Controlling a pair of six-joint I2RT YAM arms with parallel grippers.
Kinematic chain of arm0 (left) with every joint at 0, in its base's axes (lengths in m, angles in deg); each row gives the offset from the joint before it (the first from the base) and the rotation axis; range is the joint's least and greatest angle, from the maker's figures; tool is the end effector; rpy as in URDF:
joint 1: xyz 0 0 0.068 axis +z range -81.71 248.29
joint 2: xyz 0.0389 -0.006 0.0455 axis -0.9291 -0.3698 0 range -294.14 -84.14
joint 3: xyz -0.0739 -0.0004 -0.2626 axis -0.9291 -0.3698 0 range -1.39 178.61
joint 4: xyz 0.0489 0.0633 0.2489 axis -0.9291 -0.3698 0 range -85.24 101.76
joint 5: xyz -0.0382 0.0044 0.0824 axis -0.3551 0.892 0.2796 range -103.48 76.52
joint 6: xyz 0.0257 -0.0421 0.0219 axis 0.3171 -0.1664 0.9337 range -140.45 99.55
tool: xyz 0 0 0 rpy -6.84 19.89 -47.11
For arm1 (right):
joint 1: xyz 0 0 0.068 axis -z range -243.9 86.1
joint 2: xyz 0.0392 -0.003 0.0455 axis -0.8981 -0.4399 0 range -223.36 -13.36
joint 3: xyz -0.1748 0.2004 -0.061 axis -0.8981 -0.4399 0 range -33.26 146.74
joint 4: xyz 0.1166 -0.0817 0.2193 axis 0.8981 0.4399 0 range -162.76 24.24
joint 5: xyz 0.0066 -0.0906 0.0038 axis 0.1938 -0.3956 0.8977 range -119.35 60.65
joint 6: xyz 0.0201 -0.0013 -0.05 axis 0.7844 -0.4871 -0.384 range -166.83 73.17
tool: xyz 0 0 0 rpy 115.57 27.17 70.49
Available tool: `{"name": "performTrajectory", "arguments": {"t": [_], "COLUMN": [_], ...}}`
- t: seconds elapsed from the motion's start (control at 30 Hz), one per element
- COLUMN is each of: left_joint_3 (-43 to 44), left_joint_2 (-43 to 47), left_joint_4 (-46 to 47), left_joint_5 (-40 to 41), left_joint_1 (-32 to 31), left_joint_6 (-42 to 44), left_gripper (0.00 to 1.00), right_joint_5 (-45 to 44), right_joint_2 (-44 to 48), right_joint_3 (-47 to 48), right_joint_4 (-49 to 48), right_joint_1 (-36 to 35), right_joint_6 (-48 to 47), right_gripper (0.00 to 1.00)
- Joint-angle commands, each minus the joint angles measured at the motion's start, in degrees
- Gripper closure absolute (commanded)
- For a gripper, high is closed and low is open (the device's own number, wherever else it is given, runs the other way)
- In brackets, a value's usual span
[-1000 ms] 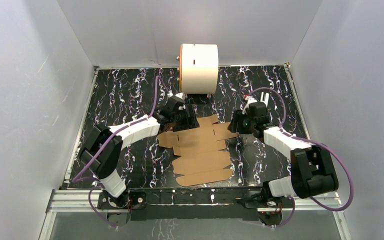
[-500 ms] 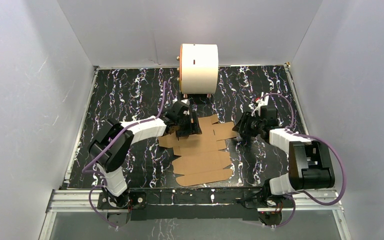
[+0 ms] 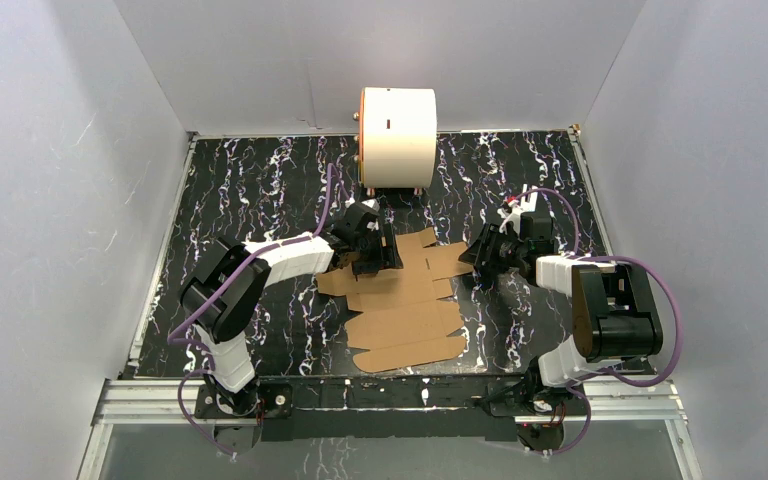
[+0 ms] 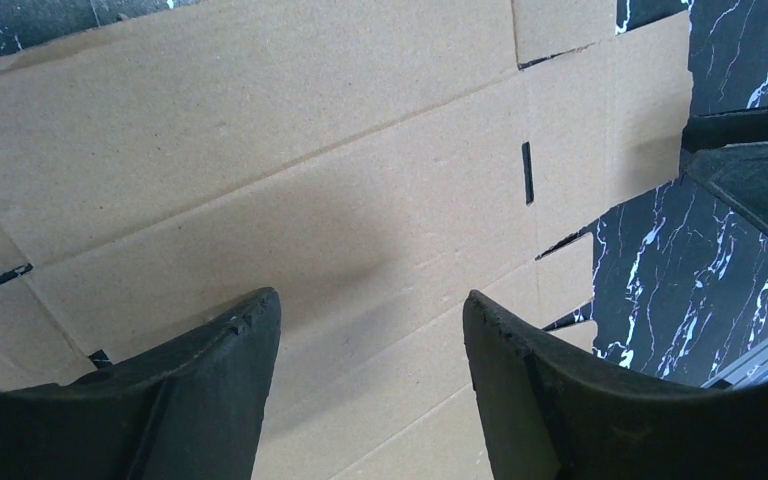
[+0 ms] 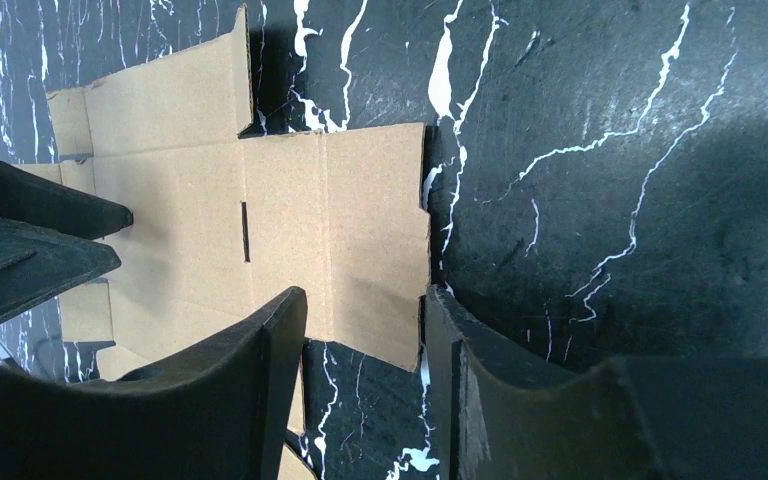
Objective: Fold the paper box
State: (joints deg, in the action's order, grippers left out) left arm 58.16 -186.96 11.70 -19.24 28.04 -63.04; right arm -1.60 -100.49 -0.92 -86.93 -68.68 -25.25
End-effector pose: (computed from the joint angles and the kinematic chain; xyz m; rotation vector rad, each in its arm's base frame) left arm 0.2859 -0.2467 0.1715 0.0035 2.4770 -0.8001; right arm 0.2748 0.0395 0.1430 0.0773 2.3036 0.7910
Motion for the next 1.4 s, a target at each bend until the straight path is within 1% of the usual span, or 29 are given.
{"name": "performTrajectory", "arguments": {"t": [0.0, 0.1, 0.23, 0.3, 0.5, 0.67, 0.8, 0.97, 1.1, 1.37], "left_joint_3": [-1.7, -2.3, -2.6, -2.9, -3.2, -3.9, -4.2, -4.5, -4.9, -5.2], "left_joint_2": [-0.5, -0.7, -1.2, -1.2, -1.4, -1.0, -0.9, -0.9, -0.9, -0.6], "left_joint_4": [-0.3, -0.3, -0.3, 1.4, 1.9, 2.2, 2.4, 2.7, 3.0, 3.5], "left_joint_5": [-0.2, -0.1, 0.3, 0.6, 0.7, 1.3, 1.4, 1.5, 1.5, 1.5], "left_joint_1": [-0.1, -0.1, -0.1, -0.1, -0.1, -0.1, 0.0, -0.1, -0.1, -0.1], "left_joint_6": [-0.3, -0.4, -0.5, -0.6, -0.8, -1.0, -1.1, -1.2, -1.4, -1.9], "left_gripper": [0.36, 0.36, 0.36, 0.36, 0.36, 0.36, 0.36, 0.37, 0.37, 0.37], "right_joint_5": [5.4, 7.1, 7.6, 7.3, 2.0, -9.0, -18.9, -27.1, -35.4, -45.2], "right_joint_2": [-1.5, -1.1, 1.1, 2.4, 5.2, 7.0, 8.3, 8.7, 8.0, 6.4], "right_joint_3": [-0.6, 0.3, 1.3, 1.8, 3.3, 5.8, 7.8, 9.3, 10.5, 15.4], "right_joint_4": [-1.6, -0.5, 1.6, 3.0, 7.6, 12.4, 16.9, 19.3, 20.8, 24.8], "right_joint_1": [-0.1, -0.1, -0.2, -0.3, -3.6, -8.9, -12.9, -17.9, -22.3, -29.9], "right_joint_6": [-0.2, -1.2, -2.7, -3.6, -6.3, -7.9, -9.5, -11.3, -12.1, -12.5], "right_gripper": [0.46, 0.48, 0.60, 0.64, 0.72, 0.73, 0.76, 0.79, 0.80, 0.81]}}
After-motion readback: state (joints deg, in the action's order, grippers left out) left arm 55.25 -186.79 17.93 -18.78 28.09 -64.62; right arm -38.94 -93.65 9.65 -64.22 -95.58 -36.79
